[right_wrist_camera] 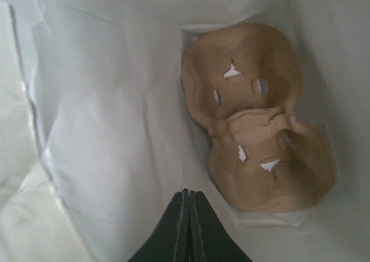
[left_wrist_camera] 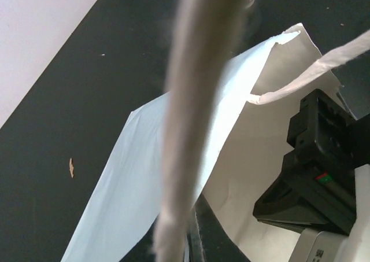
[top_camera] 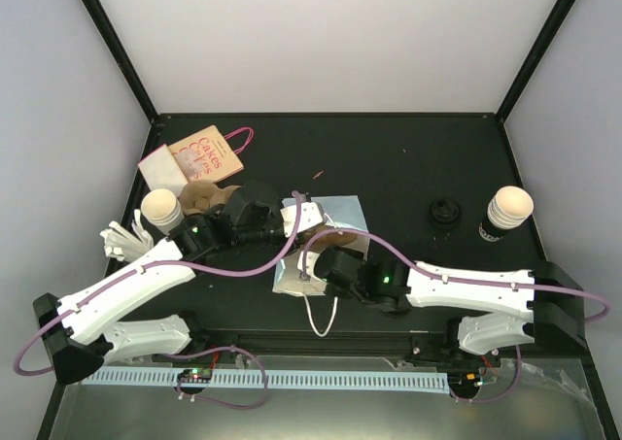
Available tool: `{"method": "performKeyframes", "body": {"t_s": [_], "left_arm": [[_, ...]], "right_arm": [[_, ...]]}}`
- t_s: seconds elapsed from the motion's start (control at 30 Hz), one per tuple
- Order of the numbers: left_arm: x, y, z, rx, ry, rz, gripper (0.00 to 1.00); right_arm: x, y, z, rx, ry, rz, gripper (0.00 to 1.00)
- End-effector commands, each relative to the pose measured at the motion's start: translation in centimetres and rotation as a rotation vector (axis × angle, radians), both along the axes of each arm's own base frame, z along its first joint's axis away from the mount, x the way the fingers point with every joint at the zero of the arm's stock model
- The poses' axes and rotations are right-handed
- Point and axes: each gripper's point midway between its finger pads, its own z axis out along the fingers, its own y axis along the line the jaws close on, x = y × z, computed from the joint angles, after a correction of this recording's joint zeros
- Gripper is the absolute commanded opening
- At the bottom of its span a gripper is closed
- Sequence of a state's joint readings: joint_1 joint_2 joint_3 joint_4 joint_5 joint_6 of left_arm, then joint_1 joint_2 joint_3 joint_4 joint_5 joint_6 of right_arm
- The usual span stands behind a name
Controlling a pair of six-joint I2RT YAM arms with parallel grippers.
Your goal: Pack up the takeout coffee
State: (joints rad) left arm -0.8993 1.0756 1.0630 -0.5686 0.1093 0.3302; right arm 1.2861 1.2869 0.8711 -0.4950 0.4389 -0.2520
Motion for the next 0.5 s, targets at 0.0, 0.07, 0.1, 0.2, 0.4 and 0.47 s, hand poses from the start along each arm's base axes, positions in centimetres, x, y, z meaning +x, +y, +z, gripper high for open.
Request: {"method": "performKeyframes", "body": {"t_s": [0.0, 0.07, 0.1, 0.2, 0.4, 0.47], "left_arm": [[-0.5, -0.4, 1.6, -0.053, -0.006, -0.016, 0.02], [-0.5, -0.3, 1.9, -0.058, -0.017, -0.014, 0.02], [-0.5, -0.3, 1.9, -0.054, -0.019, -0.014, 0.02], [-0.5, -0.2, 2.1, -0.052, -0.025, -0.017, 0.02], [-0.7, -0.3, 1.7, -0.046, -0.016, -0.026, 0.02], [-0.7, -0.3, 1.6, -0.043, -0.013, -0.031, 0.02]], "right_arm": [[1.8, 0.2, 1.1, -0.067, -0.171, 0.026, 0.01], [2.2, 0.3, 2.1, -0.064, -0.217, 0.034, 0.01], [2.2, 0.6, 2.4, -0.064, -0.228, 0.059, 0.01], [1.4, 1.4, 2.8, -0.08, -0.253, 0.179, 0.01], [1.7, 1.4, 1.9, -0.198, -0.318, 0.271, 0.01], [1.9, 1.3, 1.4, -0.244, -0.325, 0.283, 0.01]]}}
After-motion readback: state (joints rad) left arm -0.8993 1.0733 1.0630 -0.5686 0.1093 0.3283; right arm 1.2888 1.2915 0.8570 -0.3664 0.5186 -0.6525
